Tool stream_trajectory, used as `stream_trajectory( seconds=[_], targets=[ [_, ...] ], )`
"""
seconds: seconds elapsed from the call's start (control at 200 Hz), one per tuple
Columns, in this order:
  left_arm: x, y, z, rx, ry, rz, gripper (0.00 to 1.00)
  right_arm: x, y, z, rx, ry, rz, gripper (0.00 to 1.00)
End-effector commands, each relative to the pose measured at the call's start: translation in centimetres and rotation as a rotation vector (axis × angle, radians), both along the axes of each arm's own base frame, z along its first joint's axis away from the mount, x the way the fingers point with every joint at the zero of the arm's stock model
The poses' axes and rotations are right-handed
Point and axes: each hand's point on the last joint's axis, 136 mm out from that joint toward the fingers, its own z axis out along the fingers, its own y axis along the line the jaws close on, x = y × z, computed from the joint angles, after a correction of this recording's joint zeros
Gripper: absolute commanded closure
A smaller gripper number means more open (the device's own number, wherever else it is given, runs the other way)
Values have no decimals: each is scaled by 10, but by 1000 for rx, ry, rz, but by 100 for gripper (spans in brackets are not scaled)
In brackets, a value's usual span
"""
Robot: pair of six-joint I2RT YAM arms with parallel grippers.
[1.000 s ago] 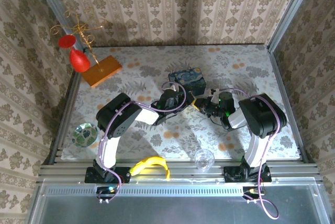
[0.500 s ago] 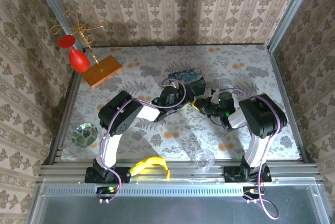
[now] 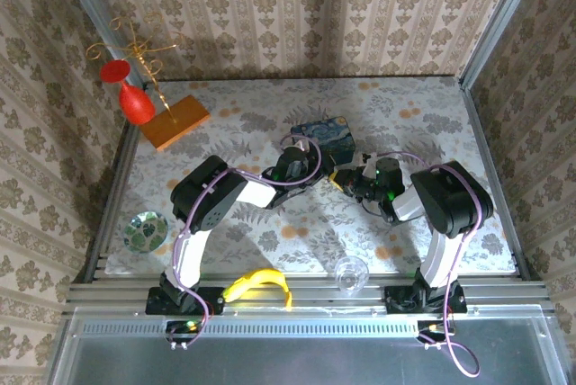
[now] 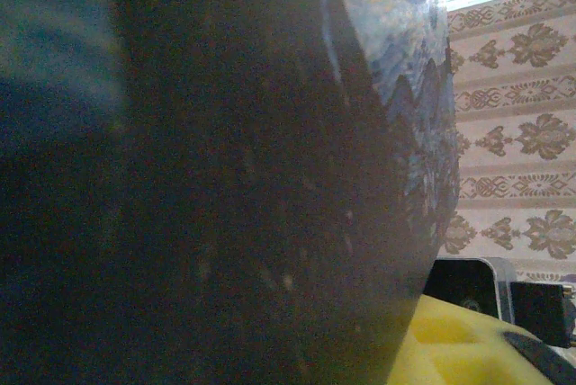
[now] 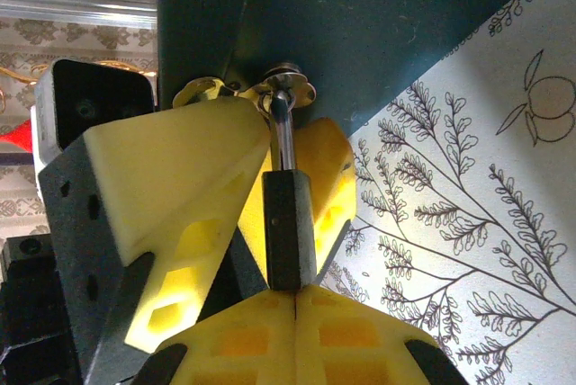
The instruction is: Unlock the padlock with the key
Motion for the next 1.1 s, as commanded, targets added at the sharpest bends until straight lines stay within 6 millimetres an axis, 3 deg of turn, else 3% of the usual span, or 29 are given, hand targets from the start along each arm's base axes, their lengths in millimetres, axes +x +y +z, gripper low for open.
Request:
stream_trajectory(
  seconds=[0.0, 0.27, 0.475, 0.7, 0.765, 0.87, 0.97, 1.095],
  targets=[
    [-13, -7, -8, -21, 42, -37, 64, 7, -2, 8, -10, -32, -12, 100],
    [-15, -2, -6, -25, 47, -24, 75, 6, -5, 6, -34, -28, -20, 100],
    [-17, 2, -10, -27, 57, -8, 90, 10, -13, 7, -42, -28, -60, 100],
    [-18, 0, -10, -29, 56, -1, 100, 20, -12, 20, 15, -59, -93, 100],
    [-17, 1, -8, -32, 54, 6, 100, 20, -13, 20, 3, -62, -96, 91],
    [-15, 1, -5, -34, 50, 17, 100, 12, -19, 13, -76, -44, -99, 78],
    [-14, 2, -4, -22, 45, 25, 100, 0, -28, 8, -202, -22, -98, 76],
    [-11, 2, -1, -17, 41, 30, 100, -18, -43, 17, -410, -43, -89, 75]
  ],
)
